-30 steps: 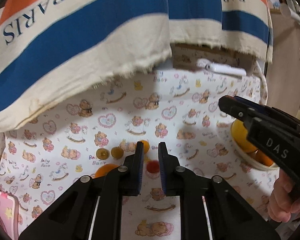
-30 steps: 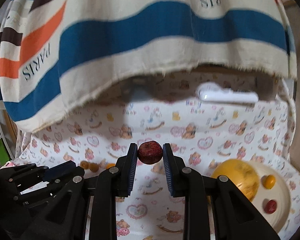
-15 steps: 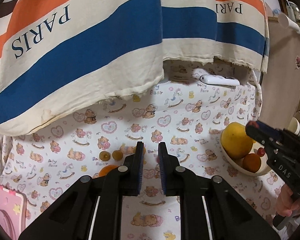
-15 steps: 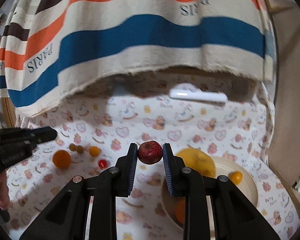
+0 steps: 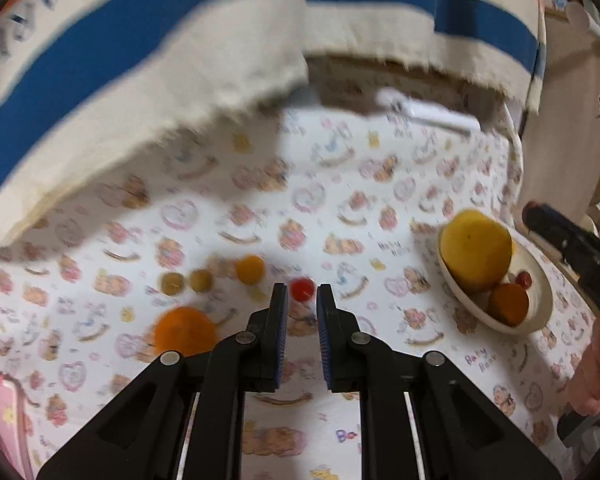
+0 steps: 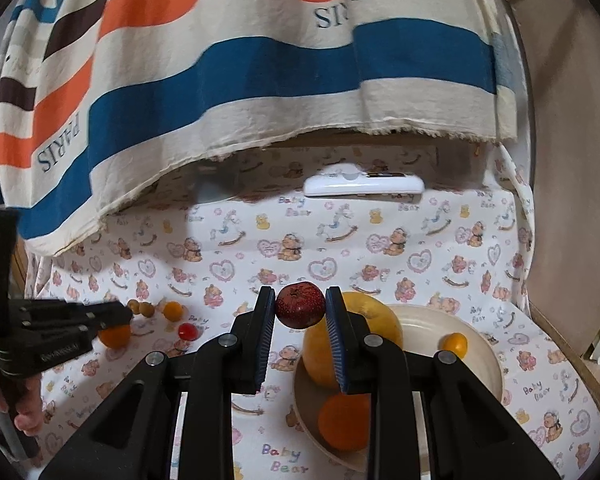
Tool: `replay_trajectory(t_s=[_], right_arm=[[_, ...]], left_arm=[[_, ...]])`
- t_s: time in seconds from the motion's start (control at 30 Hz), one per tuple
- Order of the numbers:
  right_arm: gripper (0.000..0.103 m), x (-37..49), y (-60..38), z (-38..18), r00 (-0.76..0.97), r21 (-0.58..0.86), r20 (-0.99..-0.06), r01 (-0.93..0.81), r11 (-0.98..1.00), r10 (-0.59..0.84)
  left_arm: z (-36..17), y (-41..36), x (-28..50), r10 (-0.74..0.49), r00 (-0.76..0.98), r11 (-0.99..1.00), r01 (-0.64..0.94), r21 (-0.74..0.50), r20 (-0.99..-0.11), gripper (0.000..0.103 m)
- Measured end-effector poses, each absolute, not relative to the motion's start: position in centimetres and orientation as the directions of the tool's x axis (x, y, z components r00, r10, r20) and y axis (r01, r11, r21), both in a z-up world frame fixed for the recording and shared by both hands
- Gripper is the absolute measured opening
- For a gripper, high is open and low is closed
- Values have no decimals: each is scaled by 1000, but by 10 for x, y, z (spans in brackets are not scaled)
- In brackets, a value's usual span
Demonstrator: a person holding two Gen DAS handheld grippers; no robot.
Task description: Organize fruits
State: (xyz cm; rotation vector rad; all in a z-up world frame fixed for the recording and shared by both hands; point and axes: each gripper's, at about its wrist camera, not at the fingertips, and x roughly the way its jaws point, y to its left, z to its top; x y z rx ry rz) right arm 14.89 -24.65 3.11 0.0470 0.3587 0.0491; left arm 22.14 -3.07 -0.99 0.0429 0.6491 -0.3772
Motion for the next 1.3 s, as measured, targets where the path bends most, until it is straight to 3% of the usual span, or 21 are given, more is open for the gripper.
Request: replay_trajectory(t_s=[0.03, 0.1, 0.13, 0.23, 0.3, 0.57, 0.87, 0.93, 1.0, 1.07, 1.3], right_arm=[[27, 150, -250, 30, 935, 58, -353, -28, 998, 47], [27, 152, -253, 29, 934, 54, -356, -14, 998, 32], [27, 153, -255, 28, 934, 46, -357, -2, 999, 19], [27, 154, -258, 28, 934, 41, -357, 10, 999, 5], [27, 154, -260, 29, 936, 37, -352, 23, 999, -8], [27, 159, -263, 29, 922, -75, -338, 171, 982, -187], [27, 170, -274, 21, 885, -103, -384, 243, 965, -264], [27, 169, -274, 21, 883, -117, -373, 261, 958, -286], [27, 167, -273, 22, 883, -133, -354, 278, 951, -308], [27, 166, -271, 22, 886, -142, -345, 278, 950, -311], [27, 158, -268, 30, 899, -136, -318, 271, 953, -301]], left_arm=[[-13, -33, 225, -318, 728, 934, 350, -70, -608, 18], [-19, -40, 232, -285, 720, 941, 336, -42, -633, 37], [-22, -43, 236, -279, 713, 942, 333, -39, -643, 41], [-29, -50, 246, -274, 689, 942, 331, -45, -671, 44], [-35, -53, 254, -257, 669, 947, 317, -45, -697, 52], [-43, -57, 286, -245, 598, 961, 254, -109, -764, 52], [-58, -65, 308, -224, 567, 968, 223, -115, -793, 51], [-61, -66, 309, -215, 575, 970, 219, -104, -789, 45], [-61, -67, 309, -205, 579, 971, 223, -88, -789, 30], [-61, -67, 307, -213, 576, 968, 235, -90, -789, 22], [-44, -69, 283, -218, 632, 966, 250, -71, -744, 21]])
